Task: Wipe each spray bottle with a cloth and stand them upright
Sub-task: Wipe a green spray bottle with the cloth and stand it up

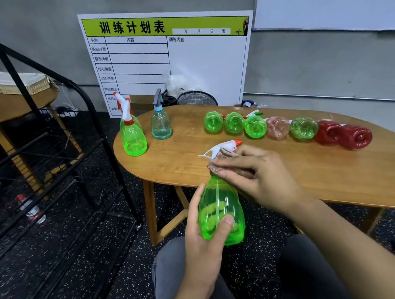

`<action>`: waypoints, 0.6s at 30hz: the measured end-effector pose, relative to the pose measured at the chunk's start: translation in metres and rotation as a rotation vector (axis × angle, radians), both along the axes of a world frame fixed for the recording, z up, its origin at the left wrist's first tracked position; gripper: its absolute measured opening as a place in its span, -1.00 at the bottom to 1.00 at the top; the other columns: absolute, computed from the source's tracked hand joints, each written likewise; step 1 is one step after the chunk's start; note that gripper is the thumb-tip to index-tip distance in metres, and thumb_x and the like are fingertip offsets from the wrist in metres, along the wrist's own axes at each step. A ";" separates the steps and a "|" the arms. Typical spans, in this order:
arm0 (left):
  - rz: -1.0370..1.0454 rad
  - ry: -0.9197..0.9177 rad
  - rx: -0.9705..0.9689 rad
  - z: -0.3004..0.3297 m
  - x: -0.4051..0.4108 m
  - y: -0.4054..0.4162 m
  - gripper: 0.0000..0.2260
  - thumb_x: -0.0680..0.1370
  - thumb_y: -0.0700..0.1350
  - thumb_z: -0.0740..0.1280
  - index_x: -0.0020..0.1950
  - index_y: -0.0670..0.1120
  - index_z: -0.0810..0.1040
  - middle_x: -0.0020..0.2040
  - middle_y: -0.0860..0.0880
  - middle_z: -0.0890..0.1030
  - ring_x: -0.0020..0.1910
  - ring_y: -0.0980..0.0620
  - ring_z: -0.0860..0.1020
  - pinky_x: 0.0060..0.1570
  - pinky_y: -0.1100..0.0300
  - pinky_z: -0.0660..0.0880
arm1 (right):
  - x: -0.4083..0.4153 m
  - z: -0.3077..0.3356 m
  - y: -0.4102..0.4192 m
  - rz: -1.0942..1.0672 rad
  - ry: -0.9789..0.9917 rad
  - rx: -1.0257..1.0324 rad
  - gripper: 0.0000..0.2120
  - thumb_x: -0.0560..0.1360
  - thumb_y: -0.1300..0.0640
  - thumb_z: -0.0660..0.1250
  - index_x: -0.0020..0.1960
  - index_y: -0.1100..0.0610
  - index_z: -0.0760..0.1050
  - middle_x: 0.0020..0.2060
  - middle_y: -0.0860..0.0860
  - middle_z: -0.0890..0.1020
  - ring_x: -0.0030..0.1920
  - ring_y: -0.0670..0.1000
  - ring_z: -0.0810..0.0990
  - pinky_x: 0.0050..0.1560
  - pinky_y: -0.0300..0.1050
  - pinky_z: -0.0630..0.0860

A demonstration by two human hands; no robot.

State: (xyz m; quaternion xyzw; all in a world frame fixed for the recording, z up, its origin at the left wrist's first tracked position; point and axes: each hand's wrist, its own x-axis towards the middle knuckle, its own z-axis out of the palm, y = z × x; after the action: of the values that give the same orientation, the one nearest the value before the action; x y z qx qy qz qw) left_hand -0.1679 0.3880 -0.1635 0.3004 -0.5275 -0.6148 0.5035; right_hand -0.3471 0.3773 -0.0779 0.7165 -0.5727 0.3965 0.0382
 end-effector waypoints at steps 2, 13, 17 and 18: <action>0.006 -0.006 -0.008 0.000 0.000 0.000 -0.32 0.48 -0.04 0.54 0.58 0.09 0.40 0.41 0.09 0.61 0.37 0.04 0.61 0.30 0.15 0.57 | -0.002 0.001 -0.003 -0.058 0.009 -0.010 -0.61 0.57 -0.31 0.32 0.27 -0.15 0.66 -0.12 -0.15 0.60 -0.18 -0.11 0.59 -0.22 0.04 0.62; -0.057 -0.004 -0.027 0.002 0.000 0.002 -0.34 0.48 -0.18 0.49 0.55 0.04 0.39 0.28 0.13 0.68 0.23 0.06 0.68 0.09 0.22 0.63 | -0.006 0.018 -0.005 -0.145 -0.042 -0.039 -0.63 0.52 -0.26 0.37 0.24 -0.13 0.67 -0.09 -0.18 0.63 -0.12 -0.21 0.58 -0.09 -0.03 0.64; -0.048 -0.003 -0.022 0.005 0.001 0.005 -0.29 0.45 -0.07 0.56 0.57 0.03 0.38 0.32 0.12 0.66 0.27 0.05 0.66 0.14 0.22 0.61 | -0.004 0.016 -0.003 -0.054 -0.045 -0.016 -0.66 0.53 -0.19 0.42 0.22 -0.07 0.70 -0.08 -0.15 0.65 -0.08 -0.19 0.62 -0.04 -0.05 0.64; -0.038 -0.002 -0.017 0.005 0.002 0.005 -0.27 0.43 -0.01 0.56 0.57 0.03 0.38 0.33 0.13 0.66 0.28 0.07 0.65 0.16 0.24 0.60 | -0.001 0.014 -0.002 0.024 -0.036 0.016 -0.69 0.54 -0.16 0.43 0.22 -0.07 0.71 -0.07 -0.16 0.66 -0.04 -0.20 0.63 0.01 -0.07 0.64</action>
State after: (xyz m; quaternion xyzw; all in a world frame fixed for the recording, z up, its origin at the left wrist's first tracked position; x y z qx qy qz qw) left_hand -0.1659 0.3925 -0.1589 0.2868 -0.5389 -0.6193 0.4938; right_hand -0.3484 0.3751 -0.0635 0.7165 -0.5678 0.4048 0.0174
